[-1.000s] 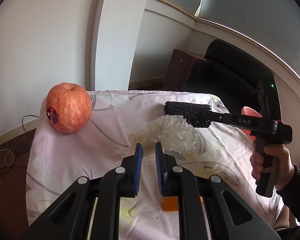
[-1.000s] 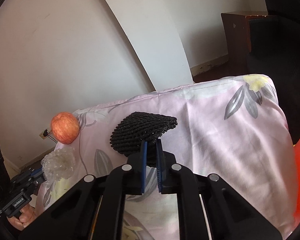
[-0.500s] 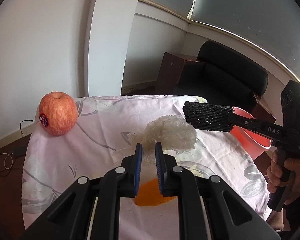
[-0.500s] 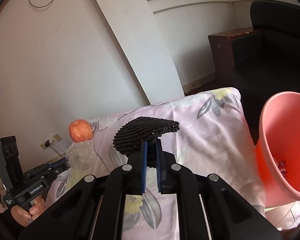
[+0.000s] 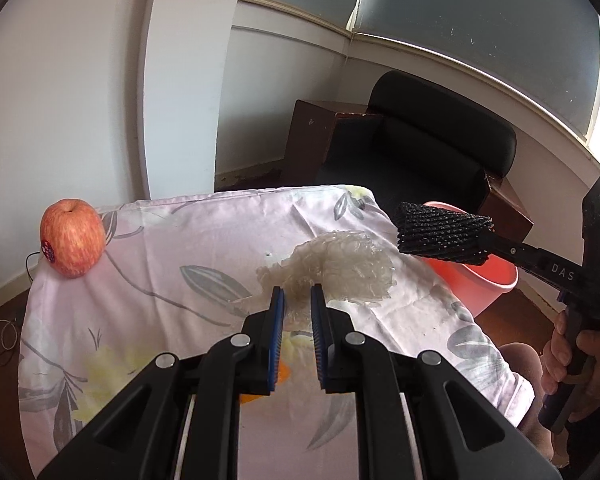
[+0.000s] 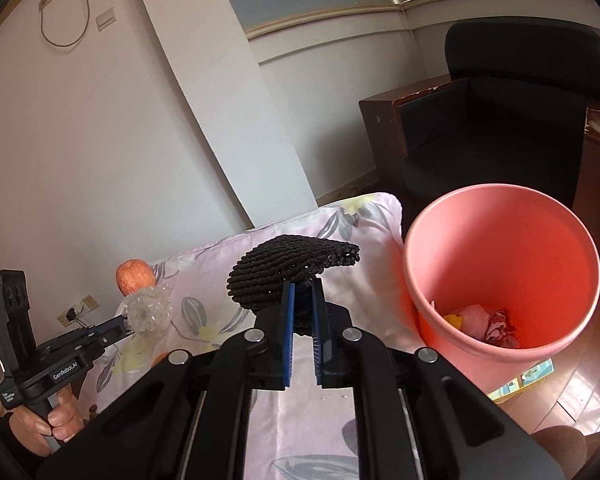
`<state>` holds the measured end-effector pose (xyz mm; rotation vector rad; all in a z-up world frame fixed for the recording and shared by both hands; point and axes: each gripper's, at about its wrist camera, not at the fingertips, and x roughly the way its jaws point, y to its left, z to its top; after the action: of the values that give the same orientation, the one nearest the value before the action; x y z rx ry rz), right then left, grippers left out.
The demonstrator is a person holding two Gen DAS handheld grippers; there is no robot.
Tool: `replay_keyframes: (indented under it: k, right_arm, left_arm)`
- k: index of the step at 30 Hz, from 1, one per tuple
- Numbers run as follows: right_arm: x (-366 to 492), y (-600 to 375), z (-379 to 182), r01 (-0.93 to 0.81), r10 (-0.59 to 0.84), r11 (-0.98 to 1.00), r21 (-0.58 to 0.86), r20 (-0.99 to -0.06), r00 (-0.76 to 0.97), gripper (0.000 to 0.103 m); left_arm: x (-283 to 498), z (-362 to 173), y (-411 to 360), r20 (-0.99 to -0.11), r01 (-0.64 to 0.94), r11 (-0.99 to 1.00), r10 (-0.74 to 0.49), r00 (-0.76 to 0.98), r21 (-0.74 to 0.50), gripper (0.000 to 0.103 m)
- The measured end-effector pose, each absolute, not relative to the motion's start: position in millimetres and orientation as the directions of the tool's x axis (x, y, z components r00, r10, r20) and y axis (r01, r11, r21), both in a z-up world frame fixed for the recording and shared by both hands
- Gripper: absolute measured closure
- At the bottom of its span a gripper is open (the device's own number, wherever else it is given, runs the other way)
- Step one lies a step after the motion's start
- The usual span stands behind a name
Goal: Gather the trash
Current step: 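Carry the bubble wrap and black net over the pink bin with both tools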
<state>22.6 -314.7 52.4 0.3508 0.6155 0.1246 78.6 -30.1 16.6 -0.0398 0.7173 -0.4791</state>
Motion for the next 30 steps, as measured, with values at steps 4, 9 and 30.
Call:
replay_keyframes:
  k: [4,9,30]
  right_arm:
    - [12.3,-332.8,53.0,0.024,0.192,0.928,0.372,-0.531,0.825,0.095]
    - [4.3,-355.4,52.1,0.058,0.17,0.917,0.394,-0.52,0.837,0.094]
    - [-14.0,-416.7,52.6,0.166,0.062,0.898,0.408,-0.489,0.87,0.094]
  left_arm:
    - [76.1,22.3,-48.2,-0.621,0.433,0.882,-0.446,0.645,-0.184,0.091]
    - [74.4,29.0,-74.5,-0.622,0.464,0.87,-0.457,0.636,-0.166,0.091]
    - [80.3,56.0,-167.2,-0.59,0.576,0.807,-0.528,0.61,-0.127,0.09]
